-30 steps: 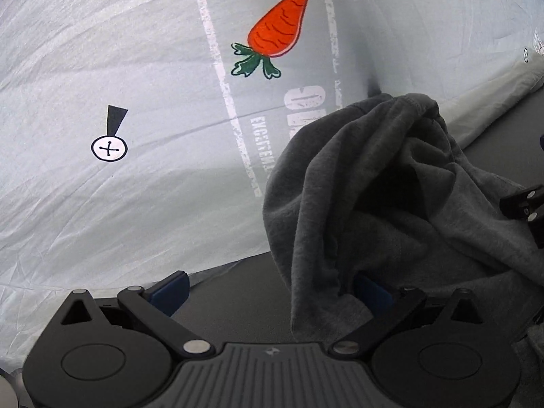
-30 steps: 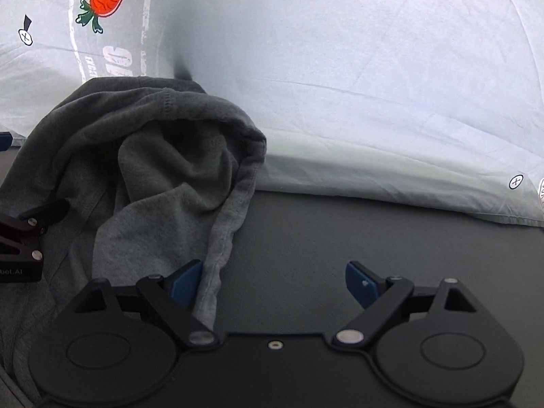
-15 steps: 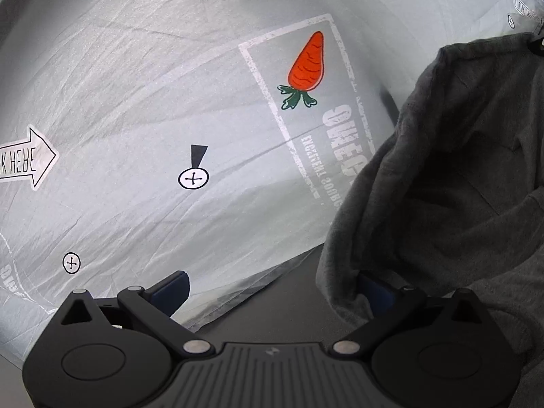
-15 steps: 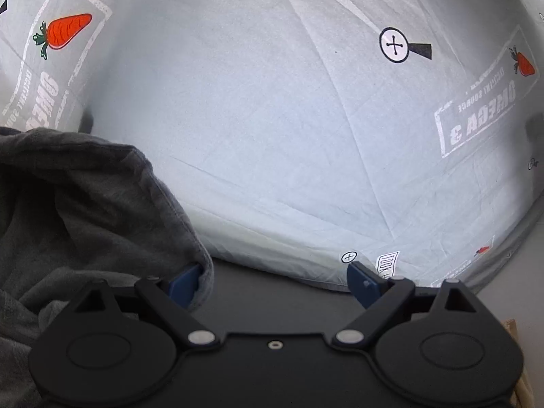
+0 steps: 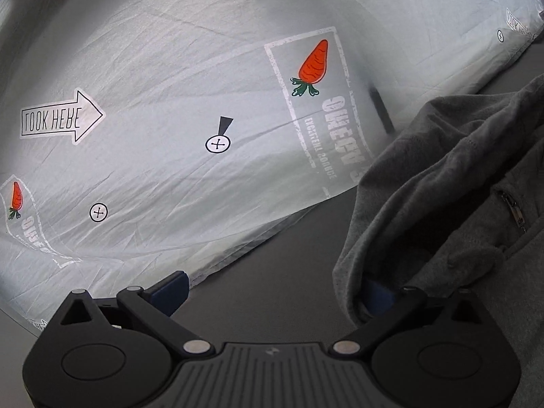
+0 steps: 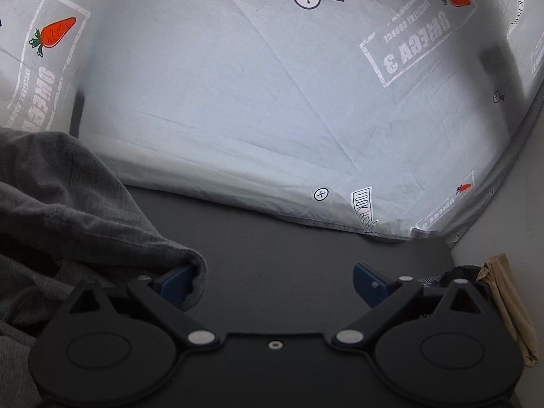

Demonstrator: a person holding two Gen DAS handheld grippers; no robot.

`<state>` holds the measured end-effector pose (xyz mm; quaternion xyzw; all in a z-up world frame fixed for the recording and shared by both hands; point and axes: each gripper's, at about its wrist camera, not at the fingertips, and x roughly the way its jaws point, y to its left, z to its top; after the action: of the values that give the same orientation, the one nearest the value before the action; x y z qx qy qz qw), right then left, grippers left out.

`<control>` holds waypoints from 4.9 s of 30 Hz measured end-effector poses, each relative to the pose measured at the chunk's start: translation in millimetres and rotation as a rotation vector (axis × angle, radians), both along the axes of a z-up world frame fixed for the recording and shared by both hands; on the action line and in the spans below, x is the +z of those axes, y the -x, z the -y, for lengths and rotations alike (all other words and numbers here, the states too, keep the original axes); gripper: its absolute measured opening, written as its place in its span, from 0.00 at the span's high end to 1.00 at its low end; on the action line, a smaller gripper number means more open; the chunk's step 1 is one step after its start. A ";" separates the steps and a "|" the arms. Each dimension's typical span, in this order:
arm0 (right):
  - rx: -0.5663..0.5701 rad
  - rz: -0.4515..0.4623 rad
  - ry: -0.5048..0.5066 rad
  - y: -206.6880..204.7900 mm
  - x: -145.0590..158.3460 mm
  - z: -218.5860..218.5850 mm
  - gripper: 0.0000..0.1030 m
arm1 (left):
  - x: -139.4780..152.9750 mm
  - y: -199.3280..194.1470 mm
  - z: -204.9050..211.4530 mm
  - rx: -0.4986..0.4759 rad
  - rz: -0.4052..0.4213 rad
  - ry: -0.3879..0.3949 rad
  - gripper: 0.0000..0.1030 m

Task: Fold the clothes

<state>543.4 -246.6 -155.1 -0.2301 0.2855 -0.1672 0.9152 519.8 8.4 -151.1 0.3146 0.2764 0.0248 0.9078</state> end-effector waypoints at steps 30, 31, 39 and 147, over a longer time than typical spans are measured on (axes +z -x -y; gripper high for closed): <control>0.013 0.092 -0.057 -26.9 22.9 5.7 0.05 | 2.5 -62.0 -53.9 0.248 -0.089 0.222 0.00; 0.012 0.087 -0.055 -26.1 22.7 5.4 0.05 | 4.2 -59.8 -53.8 0.238 -0.095 0.245 0.00; -0.004 0.071 -0.053 -25.6 17.7 3.7 0.05 | -0.3 -51.6 -13.8 0.019 -0.149 0.331 0.00; 0.101 -0.081 -0.483 51.7 29.9 -10.5 0.75 | 11.9 86.7 55.1 -0.370 -0.303 0.611 0.75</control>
<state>491.7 -236.1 -125.2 -0.0252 0.3416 -0.0390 0.9387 433.0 -46.6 -139.1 0.0745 0.3405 -0.2695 0.8977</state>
